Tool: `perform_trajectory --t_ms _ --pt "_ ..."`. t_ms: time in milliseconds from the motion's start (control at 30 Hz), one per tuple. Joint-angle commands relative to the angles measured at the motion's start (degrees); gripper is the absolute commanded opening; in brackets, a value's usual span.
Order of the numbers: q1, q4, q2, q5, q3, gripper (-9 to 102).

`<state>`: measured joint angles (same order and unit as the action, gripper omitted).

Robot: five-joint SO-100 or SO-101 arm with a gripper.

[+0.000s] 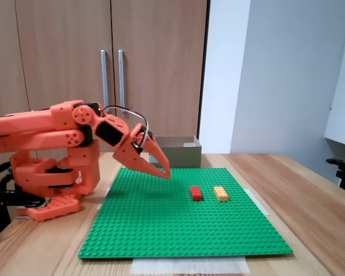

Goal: Pick the yellow lego block and put it in the box.

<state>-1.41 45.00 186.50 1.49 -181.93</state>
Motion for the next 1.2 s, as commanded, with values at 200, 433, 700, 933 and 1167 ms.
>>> perform_trajectory --t_ms 200,433,700,933,1167 --pt "-0.44 0.18 0.44 0.53 -0.53 -1" --pt "-1.14 0.18 0.44 1.14 -0.53 -1" --pt "-0.88 0.62 -0.53 1.23 1.05 -1" --pt "-0.62 5.36 -4.13 0.62 8.26 -1" --pt "-0.53 10.81 -11.16 2.11 17.14 -1"
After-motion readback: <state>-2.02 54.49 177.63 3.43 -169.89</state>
